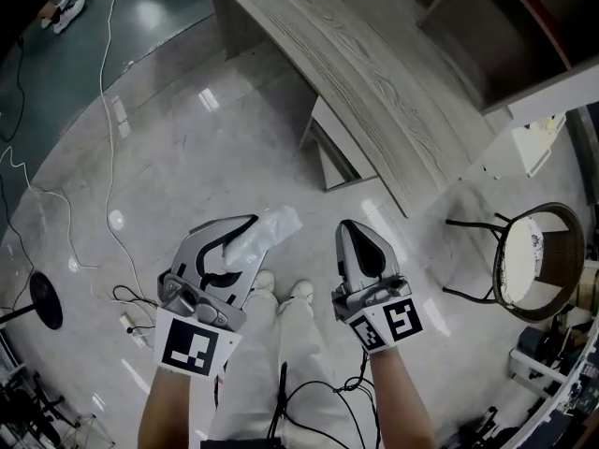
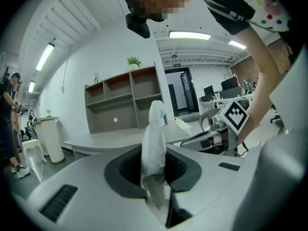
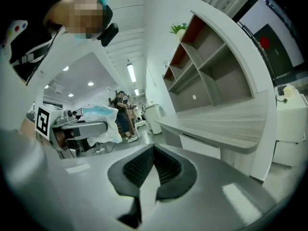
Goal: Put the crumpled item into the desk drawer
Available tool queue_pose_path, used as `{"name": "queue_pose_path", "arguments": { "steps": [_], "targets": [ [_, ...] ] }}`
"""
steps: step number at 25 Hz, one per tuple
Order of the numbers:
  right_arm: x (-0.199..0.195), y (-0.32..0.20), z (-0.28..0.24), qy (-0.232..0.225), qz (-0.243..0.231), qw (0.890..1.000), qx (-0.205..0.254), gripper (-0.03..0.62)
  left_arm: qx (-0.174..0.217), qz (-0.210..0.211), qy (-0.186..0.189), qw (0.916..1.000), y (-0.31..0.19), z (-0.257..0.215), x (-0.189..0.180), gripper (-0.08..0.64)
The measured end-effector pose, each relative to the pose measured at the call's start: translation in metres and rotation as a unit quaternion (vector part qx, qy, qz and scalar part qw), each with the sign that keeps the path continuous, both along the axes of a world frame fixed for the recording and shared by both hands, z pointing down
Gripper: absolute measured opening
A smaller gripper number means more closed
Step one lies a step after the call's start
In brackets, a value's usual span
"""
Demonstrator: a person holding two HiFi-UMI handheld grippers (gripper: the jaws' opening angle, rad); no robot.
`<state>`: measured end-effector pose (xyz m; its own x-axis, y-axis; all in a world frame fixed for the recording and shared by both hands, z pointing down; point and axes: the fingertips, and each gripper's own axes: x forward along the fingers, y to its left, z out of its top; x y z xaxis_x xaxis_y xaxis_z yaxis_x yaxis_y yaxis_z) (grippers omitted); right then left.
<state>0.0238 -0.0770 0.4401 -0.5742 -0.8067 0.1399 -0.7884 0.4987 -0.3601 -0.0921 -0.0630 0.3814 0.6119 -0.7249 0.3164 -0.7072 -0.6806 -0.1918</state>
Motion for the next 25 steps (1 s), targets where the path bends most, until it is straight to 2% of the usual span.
{"name": "queue_pose_path", "arguments": {
  "steps": [9, 15, 22, 25],
  "targets": [
    [0.015, -0.035, 0.087, -0.061, 0.057, 0.996, -0.044, 0.009, -0.006, 0.009, 0.002, 0.9999, -0.021, 0.054, 0.007, 0.066],
    [0.025, -0.062, 0.134, -0.094, 0.089, 0.989, -0.066, 0.014, -0.029, 0.004, -0.002, 0.9996, -0.033, 0.087, 0.008, 0.066],
    [0.035, -0.093, 0.182, -0.146, 0.116, 0.978, -0.098, 0.126, -0.034, -0.004, 0.007, 0.9994, -0.049, 0.101, 0.012, 0.066],
    [0.04, -0.107, 0.197, -0.164, 0.129, 0.972, -0.105, 0.154, -0.03, -0.002, 0.011, 0.9995, -0.056, 0.102, 0.015, 0.066]
  ]
}}
